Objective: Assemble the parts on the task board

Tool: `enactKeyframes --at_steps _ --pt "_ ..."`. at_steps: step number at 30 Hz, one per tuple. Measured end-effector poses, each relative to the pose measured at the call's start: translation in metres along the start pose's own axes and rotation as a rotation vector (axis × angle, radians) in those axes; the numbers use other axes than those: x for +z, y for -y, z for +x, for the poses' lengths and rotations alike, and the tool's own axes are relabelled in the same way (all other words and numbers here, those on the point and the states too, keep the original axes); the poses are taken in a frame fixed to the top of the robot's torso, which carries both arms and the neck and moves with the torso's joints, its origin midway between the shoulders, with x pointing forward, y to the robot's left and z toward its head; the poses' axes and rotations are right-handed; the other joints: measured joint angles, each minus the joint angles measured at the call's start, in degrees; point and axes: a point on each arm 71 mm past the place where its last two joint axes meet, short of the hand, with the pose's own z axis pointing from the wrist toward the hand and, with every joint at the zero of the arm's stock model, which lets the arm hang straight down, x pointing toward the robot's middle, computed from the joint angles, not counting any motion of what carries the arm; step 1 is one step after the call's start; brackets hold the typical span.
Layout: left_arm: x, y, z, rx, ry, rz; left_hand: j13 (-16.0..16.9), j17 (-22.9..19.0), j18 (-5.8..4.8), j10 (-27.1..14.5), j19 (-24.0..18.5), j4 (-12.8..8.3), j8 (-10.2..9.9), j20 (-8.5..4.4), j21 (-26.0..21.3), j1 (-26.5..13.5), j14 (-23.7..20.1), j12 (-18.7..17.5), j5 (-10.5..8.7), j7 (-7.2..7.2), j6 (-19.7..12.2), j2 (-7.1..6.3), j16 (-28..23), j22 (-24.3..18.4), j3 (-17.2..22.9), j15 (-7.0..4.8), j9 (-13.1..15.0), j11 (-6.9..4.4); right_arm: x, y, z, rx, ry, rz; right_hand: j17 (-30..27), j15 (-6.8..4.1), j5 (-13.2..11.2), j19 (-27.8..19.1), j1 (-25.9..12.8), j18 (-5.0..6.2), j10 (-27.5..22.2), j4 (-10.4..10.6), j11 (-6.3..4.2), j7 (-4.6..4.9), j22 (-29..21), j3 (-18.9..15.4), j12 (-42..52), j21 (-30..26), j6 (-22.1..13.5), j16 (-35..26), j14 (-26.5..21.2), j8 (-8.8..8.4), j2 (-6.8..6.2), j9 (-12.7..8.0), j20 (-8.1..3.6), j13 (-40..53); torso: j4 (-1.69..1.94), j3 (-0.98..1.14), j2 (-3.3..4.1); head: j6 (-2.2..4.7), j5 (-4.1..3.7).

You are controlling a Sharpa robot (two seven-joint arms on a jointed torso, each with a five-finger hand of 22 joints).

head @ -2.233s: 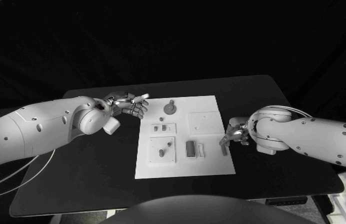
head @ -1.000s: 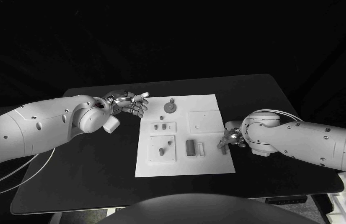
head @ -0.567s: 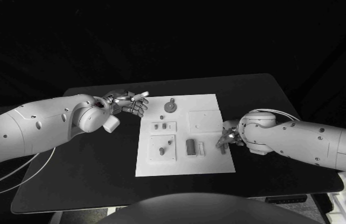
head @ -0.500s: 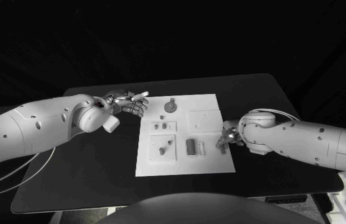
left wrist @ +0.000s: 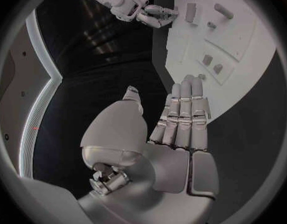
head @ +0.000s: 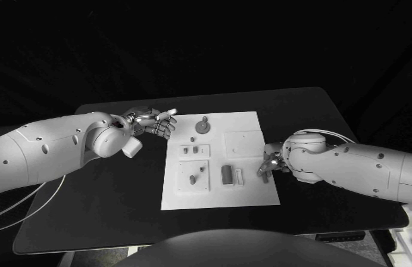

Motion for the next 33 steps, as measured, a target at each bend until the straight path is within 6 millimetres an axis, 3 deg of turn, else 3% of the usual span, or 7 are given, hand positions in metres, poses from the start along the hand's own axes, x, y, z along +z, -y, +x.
enactKeyframes --at_steps 2,3,4,7,17,31,33 --pt "0.0 0.0 0.0 0.0 -0.001 0.0 0.0 0.0 0.0 0.0 0.0 0.0 0.0 0.0 0.0 0.0 0.0 0.0 0.0 0.0 0.0 0.0 0.0 0.0 0.0 0.0 0.0 0.0 0.0 0.0 0.0 -0.002 0.001 0.0 0.0 -0.01 1.4 0.0 1.7 0.0 0.0 -1.6 0.0 -0.02 0.0 0.8 0.0 0.0 0.0 0.0 0.0 0.0 0.34 0.0 -0.03 0.0 -0.01 0.01 0.0 0.01 0.02" --pt "0.0 0.0 0.0 0.0 -0.001 0.0 0.0 0.0 0.0 0.0 0.0 0.0 0.0 0.0 0.0 0.0 0.0 0.0 0.0 0.0 0.0 0.0 0.0 0.0 0.0 0.0 0.0 0.0 0.0 0.0 0.0 -0.003 0.002 -0.001 -0.1 -0.04 3.7 -0.4 5.8 0.0 0.0 -5.1 0.0 -0.2 0.0 2.6 0.0 0.0 -0.2 0.0 0.0 0.0 0.94 0.0 -0.2 0.1 -0.01 0.01 0.0 0.01 0.02" --pt "0.0 0.0 0.0 0.0 -0.001 0.0 0.0 0.0 0.0 0.0 0.0 0.0 0.0 0.0 0.0 0.0 0.0 0.0 0.0 0.0 0.0 0.0 0.0 0.0 0.0 0.0 0.0 0.0 0.0 -0.001 0.0 -0.004 0.003 -0.002 -0.3 -0.11 4.7 -0.4 6.5 0.0 0.0 -6.8 0.0 -0.21 0.0 2.5 0.0 0.1 -0.2 0.0 -0.1 0.0 1.11 0.2 -0.24 0.1 -0.01 0.01 0.0 0.01 0.03" --pt "0.0 0.0 0.0 0.0 -0.001 0.0 0.0 0.0 0.0 0.0 0.0 0.0 0.0 0.0 0.0 0.0 0.0 0.0 0.0 0.0 0.0 0.0 0.0 0.0 0.0 0.0 0.0 0.0 -0.001 -0.001 0.001 -0.003 0.005 -0.004 -0.4 0.08 7.0 -0.5 7.6 -0.01 0.0 -8.9 0.0 -0.2 0.0 1.6 0.0 0.2 -0.2 0.0 -0.3 0.0 2.19 0.5 -0.12 0.1 -0.01 0.01 0.0 -0.08 0.06" --pt "0.0 0.0 0.0 0.001 -0.001 0.0 0.0 0.1 0.0 0.0 0.0 0.0 0.0 0.01 0.0 0.0 0.0 0.0 0.0 0.0 0.0 -0.01 0.0 0.0 0.0 0.0 0.0 0.0 -0.002 0.001 0.002 0.03 0.009 -0.006 -0.6 0.2 15.4 -0.8 8.3 -0.02 0.0 -9.1 0.01 -0.19 0.0 1.4 0.0 0.2 -0.2 0.0 -0.4 -0.01 2.15 0.5 0.18 0.0 -0.01 0.02 0.01 -0.05 0.11" --pt "0.0 0.0 0.0 0.001 -0.001 -0.001 0.0 0.1 0.0 0.0 0.0 0.0 0.0 0.01 0.0 0.0 0.0 0.0 0.0 0.0 0.0 -0.01 0.0 0.0 0.0 0.0 0.0 -0.01 -0.005 0.009 0.005 0.126 0.02 -0.006 -0.3 0.45 14.4 -0.9 8.8 -0.05 0.1 -8.0 0.31 0.12 0.0 2.6 0.0 0.2 -0.5 0.0 -0.5 -0.71 1.57 0.4 0.3 0.0 -0.01 0.03 0.02 0.55 0.24" --pt "0.0 0.0 0.0 0.001 -0.001 -0.001 0.0 0.1 0.0 0.0 0.0 0.0 0.0 0.02 0.0 0.0 0.0 0.0 0.0 0.0 0.0 0.0 0.0 0.0 0.0 0.0 0.0 -0.01 -0.006 0.011 0.005 0.148 0.021 -0.008 -0.2 0.46 14.4 -0.9 8.8 -0.05 0.2 -8.0 0.19 0.13 0.0 2.6 0.0 0.2 -0.5 0.0 -0.5 -0.69 1.57 -2.9 0.3 0.0 -0.02 0.02 0.02 0.63 0.25"
